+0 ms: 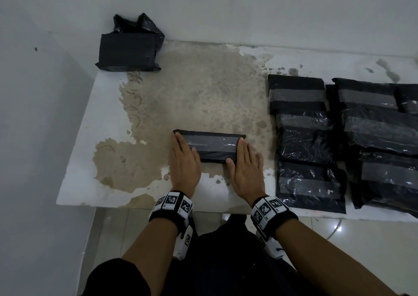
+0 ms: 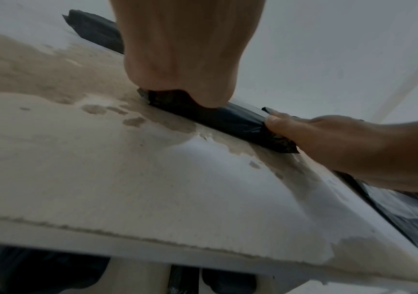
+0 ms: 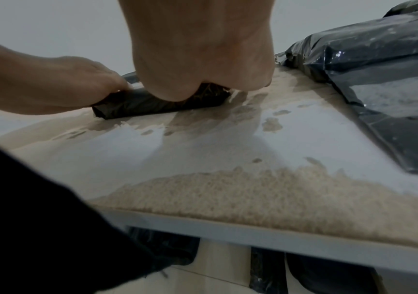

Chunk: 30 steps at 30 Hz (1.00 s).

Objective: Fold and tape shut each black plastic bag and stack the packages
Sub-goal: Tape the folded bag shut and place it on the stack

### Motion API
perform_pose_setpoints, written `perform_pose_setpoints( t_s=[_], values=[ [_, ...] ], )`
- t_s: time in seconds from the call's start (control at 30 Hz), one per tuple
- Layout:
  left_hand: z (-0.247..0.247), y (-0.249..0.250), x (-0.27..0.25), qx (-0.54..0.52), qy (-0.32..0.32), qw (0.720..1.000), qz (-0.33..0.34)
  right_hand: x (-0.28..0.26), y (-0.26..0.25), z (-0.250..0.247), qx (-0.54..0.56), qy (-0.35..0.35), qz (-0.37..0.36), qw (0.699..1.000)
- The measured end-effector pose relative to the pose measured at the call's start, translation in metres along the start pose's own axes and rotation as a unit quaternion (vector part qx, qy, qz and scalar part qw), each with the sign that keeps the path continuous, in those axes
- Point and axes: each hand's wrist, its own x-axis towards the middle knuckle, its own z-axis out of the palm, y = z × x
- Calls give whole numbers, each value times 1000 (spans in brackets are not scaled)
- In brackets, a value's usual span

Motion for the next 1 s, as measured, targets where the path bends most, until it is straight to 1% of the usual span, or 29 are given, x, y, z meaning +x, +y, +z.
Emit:
perform_pose_setpoints(
  t_s=[0.13,0.2,0.23,0.3,0.33,0.37,0.43,0.5,0.6,0.67,0.8,0.9,1.0],
  values=[
    [-5,8,4,3,-12,1000,-20,0,6,-5,22,-12,-23,999],
    [-7,9,5,20,-17,999,-24,1,11,-11,30,14,-25,999],
    [-7,8,6,41,-12,999,-13,1,13,-15,21,47,-27,998],
    [-6,6,8,104,7,994,44,3,10,-22,-13,110,-55,992],
    [-5,4,9,135,9,987,82,6,5,-23,-31,117,-87,989],
    [-3,1,10,162,-1,979,123,9,-2,-21,-53,104,-131,984],
    [0,-8,12,196,-34,962,189,15,-12,-10,-98,53,-213,971],
    [-1,-20,15,200,-51,953,223,19,-13,1,-127,22,-244,961],
    [-4,-34,16,208,-52,943,253,17,-4,3,-157,30,-238,958],
    [-4,-34,15,210,-52,942,256,11,1,2,-159,44,-219,962],
    [-2,-30,9,208,-39,947,243,0,11,1,-135,69,-168,974],
    [-3,-31,6,199,-37,947,251,-2,13,1,-117,64,-168,977],
    [-5,-29,5,167,-29,954,249,-2,10,4,-66,67,-162,982]
  ],
)
